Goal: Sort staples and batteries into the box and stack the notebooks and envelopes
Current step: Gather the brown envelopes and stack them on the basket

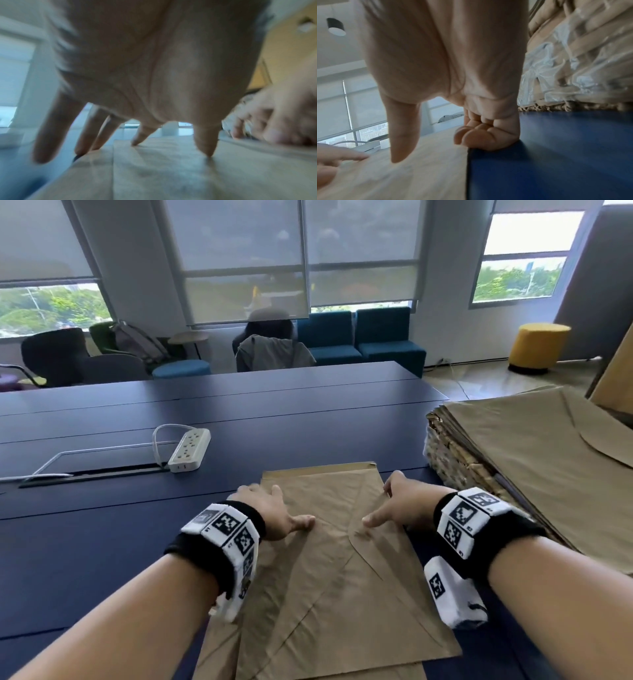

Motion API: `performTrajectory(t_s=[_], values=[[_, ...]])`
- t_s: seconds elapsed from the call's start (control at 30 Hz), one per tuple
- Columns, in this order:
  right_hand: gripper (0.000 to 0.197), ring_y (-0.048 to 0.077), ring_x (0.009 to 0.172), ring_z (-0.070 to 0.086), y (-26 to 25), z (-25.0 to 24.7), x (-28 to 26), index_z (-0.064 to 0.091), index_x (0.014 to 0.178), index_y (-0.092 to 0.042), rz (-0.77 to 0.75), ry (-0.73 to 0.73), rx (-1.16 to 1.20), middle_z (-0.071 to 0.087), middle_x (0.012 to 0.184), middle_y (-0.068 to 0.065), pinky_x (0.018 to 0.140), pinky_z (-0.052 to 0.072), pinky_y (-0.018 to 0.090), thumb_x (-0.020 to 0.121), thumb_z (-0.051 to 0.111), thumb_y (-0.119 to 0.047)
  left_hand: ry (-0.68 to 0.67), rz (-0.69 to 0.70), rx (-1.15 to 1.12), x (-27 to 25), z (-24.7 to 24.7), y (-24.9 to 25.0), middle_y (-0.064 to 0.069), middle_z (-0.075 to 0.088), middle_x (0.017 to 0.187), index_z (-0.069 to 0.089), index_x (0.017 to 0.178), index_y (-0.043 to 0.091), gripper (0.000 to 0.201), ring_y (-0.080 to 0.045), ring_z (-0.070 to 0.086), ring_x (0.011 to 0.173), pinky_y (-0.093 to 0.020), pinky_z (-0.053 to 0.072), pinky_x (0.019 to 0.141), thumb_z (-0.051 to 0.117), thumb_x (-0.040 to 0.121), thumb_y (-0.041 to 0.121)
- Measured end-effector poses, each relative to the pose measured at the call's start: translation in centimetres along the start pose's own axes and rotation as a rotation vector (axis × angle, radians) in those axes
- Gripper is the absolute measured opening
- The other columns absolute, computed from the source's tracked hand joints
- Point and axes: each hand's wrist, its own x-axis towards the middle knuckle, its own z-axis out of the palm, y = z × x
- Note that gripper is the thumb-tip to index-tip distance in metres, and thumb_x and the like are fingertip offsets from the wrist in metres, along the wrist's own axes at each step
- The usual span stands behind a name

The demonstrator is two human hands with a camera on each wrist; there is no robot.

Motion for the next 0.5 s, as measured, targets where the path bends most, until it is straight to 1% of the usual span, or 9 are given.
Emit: performTrajectory(t_s=[0.07,0.13,0.17,0.2,0.27,0.33,0.37,0.43,0.5], values=[[0.098,0.023,0.104,0.061,-0.1,0.0,0.1,0.031,0.141,-0.008,0.020,-0.017,0.009,0.058,0.123,0.009,0.079,0.054,0.034,0.073,0.091,-0.043,0.038,0.036,-0.063,0.1,-0.6,-0.8,-0.018,0.028,0.157,0.033,0.153,0.019,0.098,-0.038,0.031,0.144,-0.048,0.033,0.116,0.041,0.083,0.087],[0.112,0.029,0.116,0.059,-0.4,0.3,0.4,0.022,0.144,-0.003,0.028,-0.017,-0.032,0.058,0.129,0.012,0.091,0.051,0.038,0.069,0.093,-0.047,0.013,0.045,-0.146,0.5,-1.2,-1.9,-0.017,0.032,0.154,0.037,0.150,0.019,0.091,-0.036,0.041,0.139,-0.044,0.038,0.112,0.051,0.085,0.081],[0.116,0.030,0.120,0.058,-0.6,0.5,0.5,0.020,0.145,-0.002,0.032,-0.012,-0.044,0.057,0.131,0.013,0.094,0.050,0.038,0.068,0.093,-0.048,-0.010,0.052,-0.180,0.6,-1.4,-2.6,-0.017,0.040,0.149,0.040,0.148,0.018,0.089,-0.033,0.050,0.132,-0.040,0.044,0.106,0.058,0.084,0.078],[0.116,0.031,0.121,0.058,-0.7,0.6,0.6,0.019,0.144,-0.003,0.031,-0.003,-0.051,0.057,0.132,0.013,0.094,0.049,0.038,0.067,0.092,-0.050,-0.032,0.067,-0.225,0.9,-1.5,-3.1,-0.016,0.051,0.140,0.046,0.142,0.017,0.084,-0.030,0.059,0.120,-0.036,0.050,0.094,0.064,0.083,0.073],[0.113,0.031,0.120,0.059,-0.7,0.7,0.7,0.023,0.141,-0.005,0.029,0.008,-0.056,0.059,0.129,0.013,0.095,0.049,0.040,0.066,0.092,-0.053,-0.060,0.117,-0.369,1.4,-1.6,-3.8,-0.014,0.069,0.113,0.057,0.121,0.013,0.064,-0.026,0.069,0.090,-0.030,0.052,0.066,0.075,0.082,0.061],[0.109,0.032,0.118,0.060,-0.6,0.6,0.9,0.025,0.137,-0.007,0.020,0.017,-0.062,0.060,0.126,0.012,0.097,0.049,0.042,0.065,0.092,-0.055,-0.083,0.138,-0.545,1.5,-1.6,-4.1,-0.014,0.069,0.100,0.057,0.105,0.014,0.045,-0.024,0.067,0.076,-0.030,0.056,0.062,0.080,0.085,0.047],[0.109,0.032,0.118,0.060,-0.6,0.6,1.0,0.025,0.137,-0.007,0.016,0.019,-0.066,0.061,0.125,0.012,0.098,0.049,0.042,0.065,0.092,-0.055,-0.093,0.137,-0.625,1.3,-1.6,-4.1,-0.014,0.066,0.100,0.053,0.105,0.016,0.042,-0.022,0.065,0.075,-0.031,0.056,0.061,0.081,0.085,0.041],[0.111,0.032,0.116,0.062,-0.6,0.6,1.1,0.024,0.138,-0.007,0.018,0.016,-0.073,0.063,0.122,0.012,0.100,0.050,0.042,0.064,0.091,-0.057,-0.095,0.141,-0.756,1.3,-1.4,-4.4,-0.011,0.062,0.097,0.048,0.115,0.014,0.050,-0.017,0.062,0.071,-0.027,0.052,0.057,0.083,0.084,0.031],[0.110,0.031,0.113,0.063,-0.5,0.6,1.2,0.025,0.136,-0.008,0.019,0.023,-0.074,0.063,0.120,0.011,0.100,0.051,0.044,0.064,0.091,-0.058,-0.069,0.159,-0.871,1.3,-1.2,-4.6,-0.005,0.064,0.090,0.051,0.120,0.011,0.047,-0.009,0.062,0.063,-0.022,0.049,0.052,0.082,0.086,0.018]])
